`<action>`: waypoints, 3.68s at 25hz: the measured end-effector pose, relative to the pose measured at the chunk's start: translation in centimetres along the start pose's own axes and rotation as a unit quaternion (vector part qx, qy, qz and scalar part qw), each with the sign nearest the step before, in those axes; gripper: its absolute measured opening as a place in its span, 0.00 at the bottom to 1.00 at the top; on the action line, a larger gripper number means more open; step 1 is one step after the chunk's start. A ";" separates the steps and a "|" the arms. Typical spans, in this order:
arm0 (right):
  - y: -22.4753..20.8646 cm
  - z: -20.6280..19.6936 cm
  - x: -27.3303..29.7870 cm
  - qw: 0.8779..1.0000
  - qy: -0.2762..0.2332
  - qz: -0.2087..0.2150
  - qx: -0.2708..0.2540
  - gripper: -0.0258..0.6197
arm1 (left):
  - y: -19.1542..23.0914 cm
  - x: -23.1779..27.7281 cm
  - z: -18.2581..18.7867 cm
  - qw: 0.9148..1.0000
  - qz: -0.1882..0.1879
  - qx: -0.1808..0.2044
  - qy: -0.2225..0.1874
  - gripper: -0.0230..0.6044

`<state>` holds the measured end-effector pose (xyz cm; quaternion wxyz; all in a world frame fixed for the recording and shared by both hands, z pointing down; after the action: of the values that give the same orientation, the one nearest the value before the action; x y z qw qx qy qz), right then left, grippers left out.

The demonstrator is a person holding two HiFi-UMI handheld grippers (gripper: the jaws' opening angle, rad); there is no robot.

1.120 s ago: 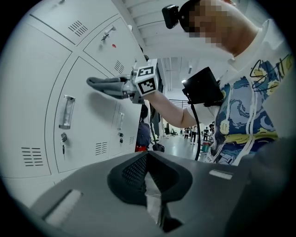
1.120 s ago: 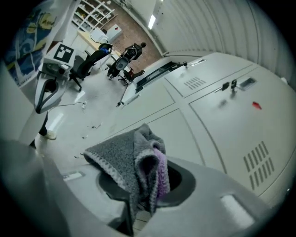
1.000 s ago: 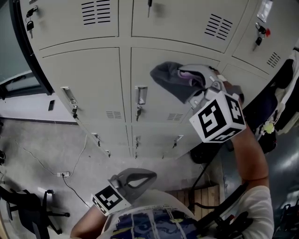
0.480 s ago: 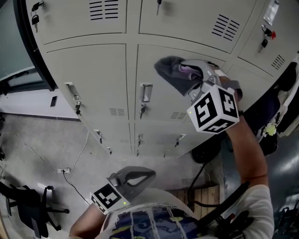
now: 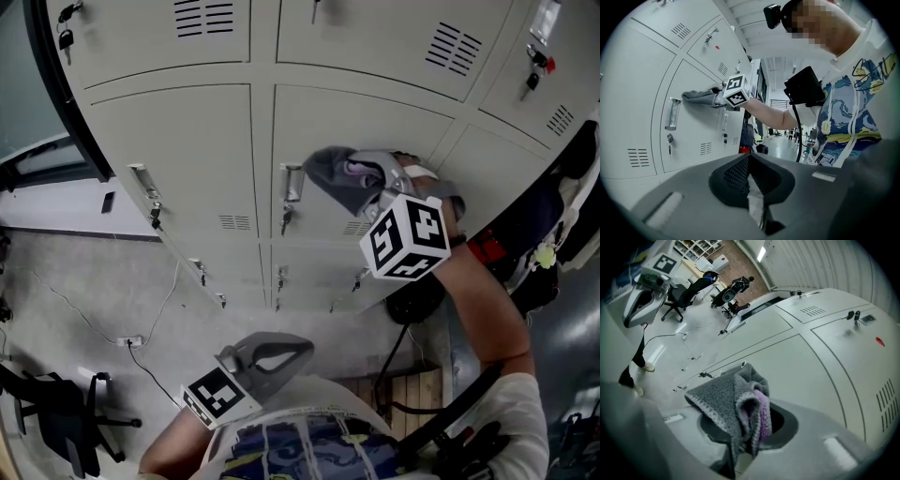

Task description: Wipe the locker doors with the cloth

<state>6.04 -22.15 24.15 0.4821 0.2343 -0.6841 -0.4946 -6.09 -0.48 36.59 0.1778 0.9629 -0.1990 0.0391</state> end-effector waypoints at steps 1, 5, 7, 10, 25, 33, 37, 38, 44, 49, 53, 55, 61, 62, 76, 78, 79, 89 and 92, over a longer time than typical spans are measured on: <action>0.5 0.0 0.3 1.000 0.001 0.004 -0.001 0.17 | 0.0 0.0 0.1 1.000 0.000 0.000 0.001 0.04; 3.0 0.0 1.7 1.000 0.003 0.028 -0.001 0.17 | 0.0 0.0 0.0 1.000 0.002 0.000 0.004 0.04; 4.4 -0.1 2.5 0.999 0.003 0.042 0.000 0.17 | 0.1 -0.1 -0.2 1.000 0.004 -0.003 0.001 0.04; 6.4 -0.2 3.6 0.998 0.003 0.062 0.003 0.17 | 0.1 -0.1 -0.2 1.000 0.006 -0.005 0.002 0.04; 17.0 -1.1 9.5 0.987 0.026 0.160 -0.005 0.17 | 0.1 -0.3 -0.4 1.000 0.014 -0.010 0.001 0.04; 20.6 -1.3 11.6 0.981 0.035 0.190 0.003 0.17 | 0.1 -0.4 -1.0 1.000 0.018 -0.014 -0.007 0.04; 21.5 -1.3 12.2 0.978 0.037 0.203 0.012 0.17 | 0.0 -0.7 -0.8 1.000 0.018 -0.011 -0.006 0.04; 21.6 -1.4 12.3 0.978 0.036 0.207 0.016 0.17 | 0.0 -0.7 -0.8 1.000 0.019 -0.011 -0.007 0.04; 19.8 -0.6 9.5 0.974 0.024 0.223 0.028 0.17 | -0.2 -1.1 -0.4 1.000 0.017 -0.003 -0.004 0.04; 11.4 1.3 2.9 0.986 -0.010 0.166 0.027 0.17 | 0.0 -1.3 -0.3 1.000 0.017 -0.004 -0.010 0.04; 3.1 2.4 -1.8 0.996 -0.031 0.077 0.027 0.17 | -0.2 -1.2 -0.4 1.000 0.009 -0.002 -0.009 0.04; -0.3 2.7 -3.3 0.998 -0.035 0.037 0.024 0.17 | -0.3 -1.2 -0.4 1.000 0.007 0.000 -0.011 0.04; -7.2 2.8 -5.9 0.998 -0.021 -0.062 0.007 0.17 | -0.5 -1.2 -0.6 1.000 0.004 0.002 -0.014 0.04; -7.9 3.1 -6.0 0.997 -0.020 -0.074 0.000 0.17 | -0.5 -1.3 -0.5 1.000 0.004 0.003 -0.012 0.04; -5.1 3.8 -1.0 0.997 0.018 -0.061 -0.042 0.17 | -0.2 -1.7 -0.7 1.000 0.012 -0.002 -0.009 0.04; -3.7 3.8 -0.2 0.998 0.022 -0.045 -0.042 0.17 | -0.2 -1.5 -0.7 1.000 0.010 -0.002 -0.011 0.04; -2.9 3.7 0.2 0.998 0.024 -0.037 -0.042 0.17 | -0.2 -1.5 -0.6 1.000 0.009 0.000 -0.008 0.04; 2.4 3.6 3.3 0.998 0.031 0.014 -0.053 0.17 | 0.1 -1.6 -1.2 1.000 0.011 -0.003 -0.013 0.04; 3.2 3.6 3.7 0.998 0.030 0.023 -0.051 0.17 | 0.1 -1.7 -1.2 1.000 0.013 -0.005 -0.014 0.04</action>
<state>1.75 -22.23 28.46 0.5252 0.2082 -0.6481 -0.5107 -7.70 0.45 37.50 0.1792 0.9598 -0.2143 0.0267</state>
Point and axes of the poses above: the fingertips, and each gripper's own axes: x forward along the fingers, y to its left, z out of its top, the point moved 8 cm from there along -x, backward along the fingers, and after that the axes turned 11 degrees about -x, right-handed, at the moved point
